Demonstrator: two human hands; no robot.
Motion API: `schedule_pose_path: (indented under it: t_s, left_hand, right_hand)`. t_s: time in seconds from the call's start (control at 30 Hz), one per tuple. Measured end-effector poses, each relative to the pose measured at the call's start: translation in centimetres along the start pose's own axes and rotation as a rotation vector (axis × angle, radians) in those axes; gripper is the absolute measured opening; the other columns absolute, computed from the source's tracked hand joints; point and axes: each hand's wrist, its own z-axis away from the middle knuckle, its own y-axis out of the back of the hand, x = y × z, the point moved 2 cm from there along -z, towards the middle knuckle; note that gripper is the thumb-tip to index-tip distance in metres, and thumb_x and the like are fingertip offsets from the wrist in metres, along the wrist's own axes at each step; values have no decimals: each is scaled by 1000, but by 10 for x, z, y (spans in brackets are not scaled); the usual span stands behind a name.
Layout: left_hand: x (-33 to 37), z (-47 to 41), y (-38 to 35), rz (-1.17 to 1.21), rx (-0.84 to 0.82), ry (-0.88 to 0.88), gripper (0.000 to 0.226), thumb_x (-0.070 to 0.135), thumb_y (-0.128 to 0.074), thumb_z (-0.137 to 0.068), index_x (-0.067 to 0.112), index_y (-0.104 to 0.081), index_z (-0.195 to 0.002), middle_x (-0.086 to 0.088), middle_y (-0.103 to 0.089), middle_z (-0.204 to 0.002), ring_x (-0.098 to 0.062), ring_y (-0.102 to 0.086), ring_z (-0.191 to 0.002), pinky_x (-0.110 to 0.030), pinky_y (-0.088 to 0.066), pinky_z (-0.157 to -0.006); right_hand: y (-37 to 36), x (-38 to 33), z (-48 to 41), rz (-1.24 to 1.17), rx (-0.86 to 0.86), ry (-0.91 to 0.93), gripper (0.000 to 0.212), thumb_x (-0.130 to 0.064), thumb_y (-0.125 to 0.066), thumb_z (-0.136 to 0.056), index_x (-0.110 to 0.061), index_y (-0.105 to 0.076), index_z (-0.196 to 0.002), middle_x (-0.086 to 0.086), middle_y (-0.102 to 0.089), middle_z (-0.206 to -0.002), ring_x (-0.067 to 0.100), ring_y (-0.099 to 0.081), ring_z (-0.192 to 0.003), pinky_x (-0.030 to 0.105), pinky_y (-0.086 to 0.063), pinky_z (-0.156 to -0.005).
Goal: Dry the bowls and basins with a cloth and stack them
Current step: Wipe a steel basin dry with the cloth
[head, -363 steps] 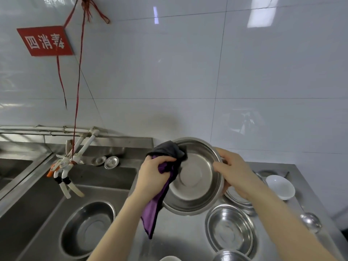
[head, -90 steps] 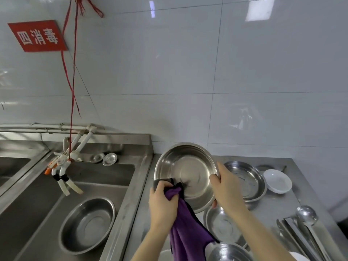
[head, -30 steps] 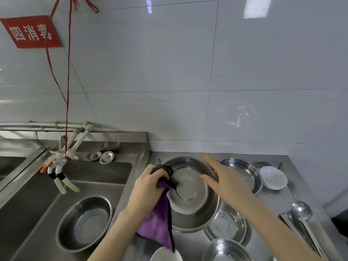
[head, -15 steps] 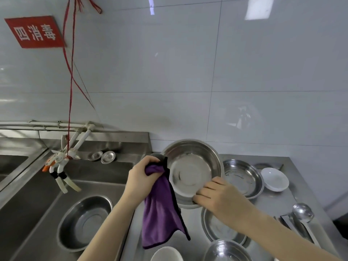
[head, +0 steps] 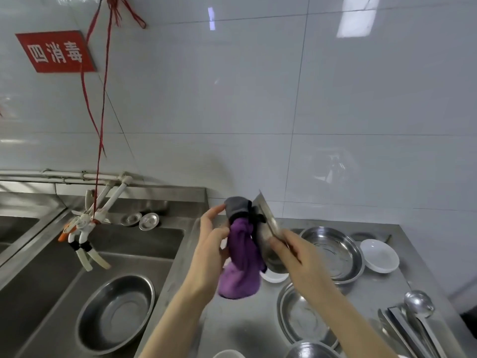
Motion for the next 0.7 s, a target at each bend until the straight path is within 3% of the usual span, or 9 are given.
schedule_pose_path:
  t_s: [0.07, 0.13, 0.23, 0.3, 0.4, 0.47, 0.53, 0.6, 0.7]
  left_hand:
    - [3, 4, -5, -87, -129, -78, 46, 1, -37, -100, 33, -54, -129, 0, -69, -117, -12, -66, -104, -28, -52, -81]
    - [2, 4, -9, -277, -160, -190, 46, 6, -42, -102, 40, -55, -130, 7, -64, -124, -4, -59, -115, -22, -49, -91]
    - [1, -6, -14, -540, -70, -350, 40, 26, -53, -97, 52, -52, -128, 21, -57, -125, 4, -46, -119, -16, -40, -97]
    - [0, -12, -16, -685, 19, -455, 38, 45, -44, -93, 49, -51, -131, 30, -52, -129, 0, -35, -128, -23, -31, -106]
    - [-11, -15, -23, -536, 41, -430, 43, 48, -32, -95, 42, -49, -135, 25, -46, -139, -5, -32, -137, -35, -26, -116]
    - [-19, -7, -35, -423, 4, -397, 43, 42, -32, -98, 41, -44, -139, 22, -39, -147, -2, -28, -141, -40, -25, -119]
    - [-23, 6, -50, -520, -31, -505, 46, 42, -28, -99, 40, -36, -144, 22, -27, -154, -4, -17, -147, -37, -20, -121]
    - [-27, 13, -61, -632, -31, -617, 47, 45, -24, -101, 38, -30, -147, 20, -20, -158, -9, -11, -149, -32, -15, -121]
    - [-24, 1, -60, -600, 12, -572, 47, 42, -28, -99, 37, -36, -145, 22, -29, -153, -4, -18, -146, -29, -19, -120]
  right_hand:
    - [3, -7, -4, -48, 54, -23, 32, -40, -51, -98, -17, -58, -77, -12, -55, -61, 3, -49, -58, 15, -39, -57]
    - [3, -12, -6, -48, 79, -35, 35, -46, -49, -98, -19, -63, -80, -6, -64, -67, 7, -57, -63, 18, -45, -61]
    - [-1, -17, 0, -73, 100, -8, 37, -46, -49, -99, -21, -63, -76, -4, -63, -67, 5, -58, -62, 15, -43, -61]
    - [-3, -22, 7, -89, 100, 19, 51, -56, -46, -94, -11, -60, -72, 1, -54, -61, 9, -49, -57, 18, -39, -56]
    - [-1, -31, 8, -131, 128, -14, 58, -60, -44, -92, -12, -53, -61, -7, -39, -52, 4, -36, -51, 17, -31, -52]
    - [-1, -34, 4, -244, 166, -87, 54, -54, -47, -96, -22, -57, -55, -11, -46, -48, 3, -44, -48, 15, -36, -55]
    - [0, -34, -2, -408, 208, -191, 42, -48, -44, -95, -24, -71, -74, -3, -70, -66, 10, -67, -64, 29, -53, -67]
    - [-1, -32, -6, -504, 215, -280, 43, -45, -41, -98, -18, -75, -97, 4, -77, -87, 19, -74, -85, 39, -57, -81]
    - [-3, -33, -3, -438, 244, -298, 52, -55, -44, -91, -12, -74, -88, 7, -76, -81, 25, -73, -80, 43, -58, -79]
